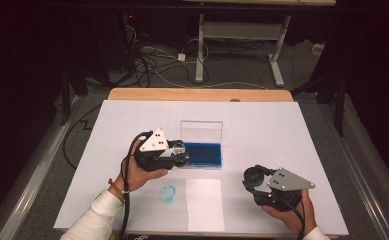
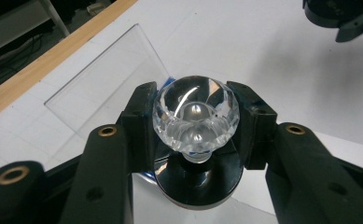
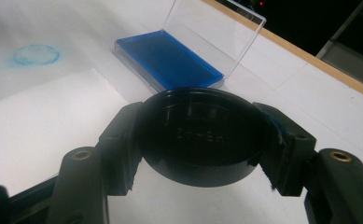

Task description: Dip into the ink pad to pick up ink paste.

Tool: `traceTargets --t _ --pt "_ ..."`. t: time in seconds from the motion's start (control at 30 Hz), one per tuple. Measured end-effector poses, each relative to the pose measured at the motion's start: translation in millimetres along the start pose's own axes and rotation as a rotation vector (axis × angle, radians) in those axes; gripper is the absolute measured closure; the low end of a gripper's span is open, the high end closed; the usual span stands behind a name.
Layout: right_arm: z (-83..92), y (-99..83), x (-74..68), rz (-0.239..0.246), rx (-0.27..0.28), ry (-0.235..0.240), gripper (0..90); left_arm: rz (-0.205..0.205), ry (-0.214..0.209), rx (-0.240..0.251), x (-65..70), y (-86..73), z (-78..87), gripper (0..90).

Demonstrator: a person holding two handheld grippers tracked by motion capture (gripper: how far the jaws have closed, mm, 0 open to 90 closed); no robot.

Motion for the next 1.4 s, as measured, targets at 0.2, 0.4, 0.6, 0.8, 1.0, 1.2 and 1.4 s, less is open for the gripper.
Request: traceTargets --t 0.2,0.4,0.6,0.8,1.0,1.2,1.4 --pt "-4.4 -0.2 -3.1 0.0 -0.011 0.009 37.9 0.006 -0.005 -0.028 -6.6 -1.4 -20.9 54.4" --pt "-6.2 -1.9 -3.7 0.0 -0.018 0.016 38.0 0.036 -0.012 -0.045 -16.6 -8.6 -42.4 54.4" --pt "-5.9 -3.2 -3.9 0.001 -0.02 0.019 38.0 0.063 -0.003 -0.069 -25.7 -19.1 -59.4 54.4" --pt "-5.4 -3.2 -4.1 0.003 -0.019 0.02 38.0 0.091 -0.012 -0.083 -31.7 -29.2 -70.8 54.4" --pt "-5.4 -3.8 -4.4 0.003 -0.024 0.021 37.9 0.096 -0.006 -0.079 -32.3 -31.3 -74.5 54.4" --pt "-5.3 -4.4 -4.7 0.003 -0.03 0.023 37.9 0.097 0.0 -0.092 -30.2 -34.6 -79.3 54.4" --pt "-5.6 -4.6 -5.8 0.006 -0.036 0.028 37.9 0.099 -0.003 -0.095 -28.9 -36.5 -78.9 54.4"
Point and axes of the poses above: each handheld gripper's, and its own axes: z roughly backward along the jaws, y roughly out of its top, x roughly to its right, the point moved 4 cm from there along -z, roughly forward along the jaws, and after that the axes turned 7 degrees about x, right-handed, at the moved point
